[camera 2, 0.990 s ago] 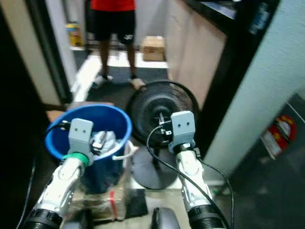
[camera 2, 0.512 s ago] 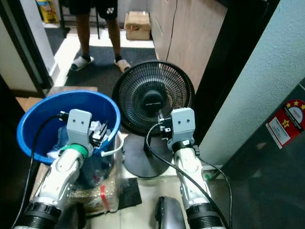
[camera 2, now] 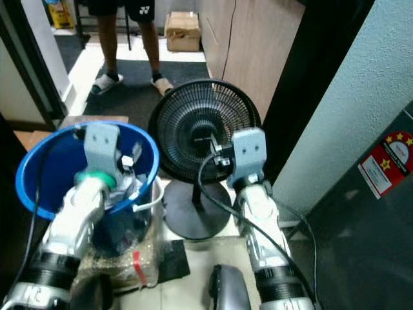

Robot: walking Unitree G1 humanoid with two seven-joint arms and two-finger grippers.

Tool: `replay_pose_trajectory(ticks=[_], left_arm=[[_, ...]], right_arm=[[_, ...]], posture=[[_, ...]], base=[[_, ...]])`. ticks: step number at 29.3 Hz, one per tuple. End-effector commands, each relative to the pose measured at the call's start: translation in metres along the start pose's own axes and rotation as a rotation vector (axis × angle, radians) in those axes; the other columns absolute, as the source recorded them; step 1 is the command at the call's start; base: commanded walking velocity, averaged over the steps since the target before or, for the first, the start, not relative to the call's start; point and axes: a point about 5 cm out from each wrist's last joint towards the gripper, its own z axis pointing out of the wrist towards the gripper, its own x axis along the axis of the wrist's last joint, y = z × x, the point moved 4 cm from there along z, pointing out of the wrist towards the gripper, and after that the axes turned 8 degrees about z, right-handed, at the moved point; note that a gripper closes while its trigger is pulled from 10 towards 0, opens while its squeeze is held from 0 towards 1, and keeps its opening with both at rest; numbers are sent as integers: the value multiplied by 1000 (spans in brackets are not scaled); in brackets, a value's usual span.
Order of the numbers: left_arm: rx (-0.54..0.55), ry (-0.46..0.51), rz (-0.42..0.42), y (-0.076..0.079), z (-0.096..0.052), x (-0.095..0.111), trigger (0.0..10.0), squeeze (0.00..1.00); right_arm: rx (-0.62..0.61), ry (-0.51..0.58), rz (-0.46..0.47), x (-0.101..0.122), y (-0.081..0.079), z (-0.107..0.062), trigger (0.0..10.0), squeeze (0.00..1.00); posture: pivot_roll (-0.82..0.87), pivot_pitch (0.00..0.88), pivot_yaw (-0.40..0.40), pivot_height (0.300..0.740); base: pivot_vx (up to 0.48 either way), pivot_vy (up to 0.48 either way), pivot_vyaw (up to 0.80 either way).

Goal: Clothes washing

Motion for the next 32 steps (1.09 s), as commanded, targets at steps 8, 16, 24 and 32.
replay_pose_trajectory(ticks=[8,16,24,32], left_arm=[[50,-114,-18,-13,3,-24,10000,0],[44,-145,-19,-7,-5,-32,10000,0],[68,-212,-36,-3,-27,-54,10000,0],[44,-168,-61,2,-36,-49,10000,0]], right_arm=[[37,-188,-27,-36,-5,20,10000,0],[33,-311,28,-38,2,45,10000,0],[187,-464,19,-68,-27,39,10000,0],[173,-229,-28,-39,-24,39,10000,0]], posture=[[45,80,-26,526],[73,95,-62,526],[115,115,-111,526],[90,108,-84,526]], base=[[0,0,0],[0,0,0],[0,0,0],[0,0,0]])
